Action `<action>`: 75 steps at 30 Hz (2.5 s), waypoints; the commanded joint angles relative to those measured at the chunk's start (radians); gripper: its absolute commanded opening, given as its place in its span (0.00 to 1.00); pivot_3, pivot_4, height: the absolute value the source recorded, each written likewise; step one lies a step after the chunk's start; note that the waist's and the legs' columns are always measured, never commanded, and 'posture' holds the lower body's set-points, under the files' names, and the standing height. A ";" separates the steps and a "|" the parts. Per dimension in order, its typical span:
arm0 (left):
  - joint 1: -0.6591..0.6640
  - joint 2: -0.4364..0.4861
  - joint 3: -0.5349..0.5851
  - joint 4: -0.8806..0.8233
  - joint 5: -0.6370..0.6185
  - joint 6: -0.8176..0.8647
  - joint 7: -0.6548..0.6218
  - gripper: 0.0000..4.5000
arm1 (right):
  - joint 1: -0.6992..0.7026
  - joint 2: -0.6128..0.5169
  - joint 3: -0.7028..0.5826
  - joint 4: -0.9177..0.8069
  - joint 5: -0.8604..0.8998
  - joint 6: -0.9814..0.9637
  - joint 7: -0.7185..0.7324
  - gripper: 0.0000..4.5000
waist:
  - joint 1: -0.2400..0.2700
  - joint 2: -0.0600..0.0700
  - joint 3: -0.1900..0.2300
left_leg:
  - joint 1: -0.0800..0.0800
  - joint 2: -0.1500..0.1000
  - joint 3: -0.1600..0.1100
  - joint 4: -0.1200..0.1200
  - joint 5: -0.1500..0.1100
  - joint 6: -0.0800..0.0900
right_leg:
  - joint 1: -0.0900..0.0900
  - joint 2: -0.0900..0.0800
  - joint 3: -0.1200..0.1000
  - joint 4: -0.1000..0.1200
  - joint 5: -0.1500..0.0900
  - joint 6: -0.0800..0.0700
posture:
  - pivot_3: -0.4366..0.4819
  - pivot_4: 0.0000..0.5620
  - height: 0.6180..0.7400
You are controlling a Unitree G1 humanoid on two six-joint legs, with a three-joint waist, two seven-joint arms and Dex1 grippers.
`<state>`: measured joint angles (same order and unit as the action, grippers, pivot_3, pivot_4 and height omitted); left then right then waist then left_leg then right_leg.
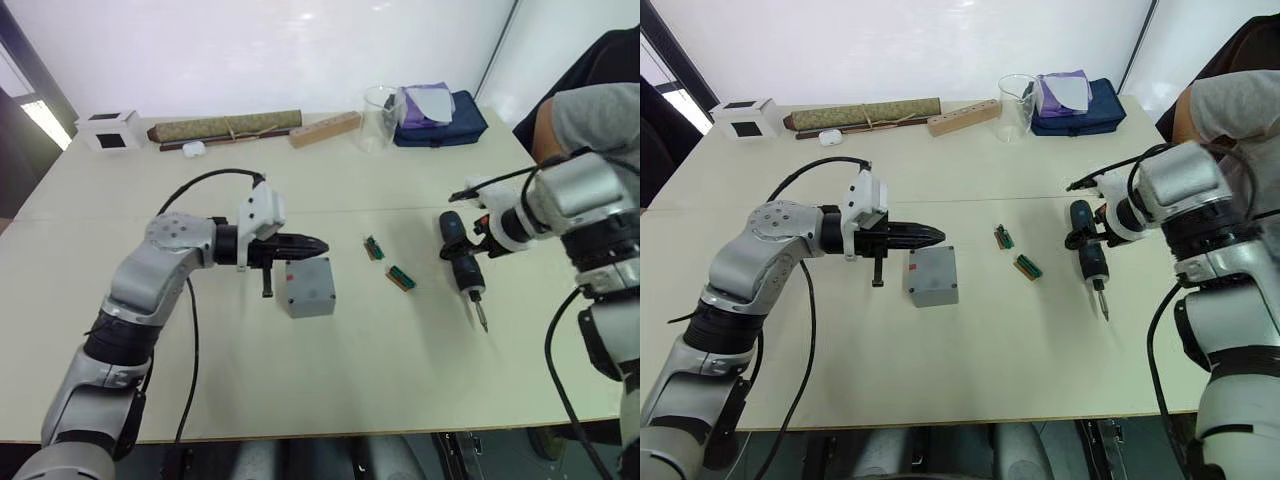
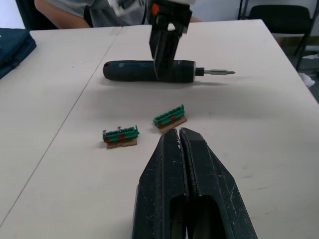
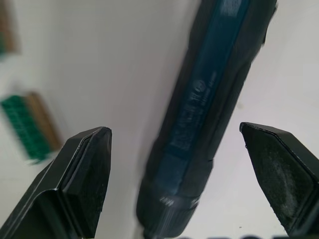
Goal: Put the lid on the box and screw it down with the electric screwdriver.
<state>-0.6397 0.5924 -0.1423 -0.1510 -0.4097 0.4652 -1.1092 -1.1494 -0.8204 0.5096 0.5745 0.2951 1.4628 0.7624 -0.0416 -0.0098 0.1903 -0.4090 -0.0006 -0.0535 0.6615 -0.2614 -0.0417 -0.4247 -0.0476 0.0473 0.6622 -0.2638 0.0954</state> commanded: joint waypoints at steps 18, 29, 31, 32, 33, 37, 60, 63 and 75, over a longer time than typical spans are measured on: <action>0.069 0.051 0.057 -0.103 -0.013 0.017 0.079 0.00 | -0.211 0.180 0.034 0.431 -0.246 -0.246 0.196 0.45 | -0.007 0.000 0.000 | 0.001 0.000 -0.001 0.000 0.000 0.000 | 0.000 0.001 0.000 0.002 0.000 0.000 | 0.48 0.27 0.97; 0.038 0.068 0.052 -0.041 0.001 -0.002 0.051 0.00 | -0.087 0.021 -0.227 -0.162 -0.173 -0.161 0.145 0.42 | -0.002 0.004 0.003 | -0.001 0.000 -0.001 0.000 0.000 0.000 | -0.003 0.000 0.000 0.001 0.000 0.000 | 0.48 0.27 0.97; 0.034 0.071 0.053 -0.023 0.004 -0.009 0.042 0.00 | -0.028 0.052 -0.357 -0.331 -0.114 -0.160 0.117 0.42 | -0.006 0.004 0.003 | -0.001 0.000 -0.001 -0.001 0.000 0.000 | -0.003 0.001 0.000 0.001 0.000 0.000 | 0.48 0.27 0.97; 0.032 0.071 0.050 -0.012 0.007 -0.012 0.037 0.00 | 0.011 0.081 -0.434 -0.430 -0.080 -0.191 0.100 0.42 | -0.007 0.004 0.003 | 0.000 0.000 -0.001 -0.001 0.000 0.000 | -0.003 0.001 0.000 0.002 0.000 0.000 | 0.48 0.27 0.97; 0.030 0.072 0.045 0.000 0.012 -0.017 0.031 0.00 | 0.054 0.125 -0.511 -0.536 -0.051 -0.238 0.069 0.42 | -0.008 0.004 0.003 | 0.000 0.000 -0.001 -0.001 0.000 0.000 | -0.003 0.002 0.000 0.002 0.000 0.000 | 0.48 0.27 0.97; 0.022 0.075 0.032 0.041 0.024 -0.035 0.002 0.00 | 0.191 0.347 -0.703 -0.851 0.050 -0.422 -0.061 0.42 | -0.011 0.004 0.003 | 0.000 0.001 -0.002 -0.002 0.000 0.000 | -0.004 0.002 0.000 0.003 0.000 0.000 | 0.48 0.27 0.97; 0.065 -0.022 -0.074 0.211 0.135 -0.099 -0.012 0.00 | 0.613 0.699 -0.494 -1.032 0.084 -0.976 -0.266 0.42 | -0.002 0.002 0.002 | 0.000 -0.001 -0.003 0.001 0.000 0.000 | -0.001 0.000 -0.001 0.003 0.001 0.001 | 0.48 0.27 0.97; 0.066 -0.027 -0.080 0.232 0.151 -0.113 -0.009 0.00 | 0.635 0.704 -0.470 -1.028 0.083 -0.993 -0.276 0.42 | -0.002 0.002 0.002 | 0.000 -0.001 -0.003 0.001 0.000 0.000 | 0.000 0.000 -0.001 0.003 0.001 0.001 | 0.48 0.27 0.97; 0.070 -0.018 -0.069 0.223 0.149 -0.107 -0.014 0.00 | 0.671 0.693 -0.430 -0.990 0.061 -1.065 -0.292 0.42 | -0.002 0.002 0.001 | 0.000 -0.001 -0.003 0.001 0.000 0.000 | 0.000 0.000 -0.001 0.003 0.001 0.001 | 0.48 0.27 0.97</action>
<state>-0.5823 0.5624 -0.2137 0.0749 -0.2721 0.3448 -1.1207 -0.4705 -0.1297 0.0780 -0.3863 0.3572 0.4478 0.4720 -0.0433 -0.0082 0.1917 -0.4087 -0.0016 -0.0569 0.6627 -0.2612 -0.0420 -0.4248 -0.0476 0.0461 0.6651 -0.2632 0.0966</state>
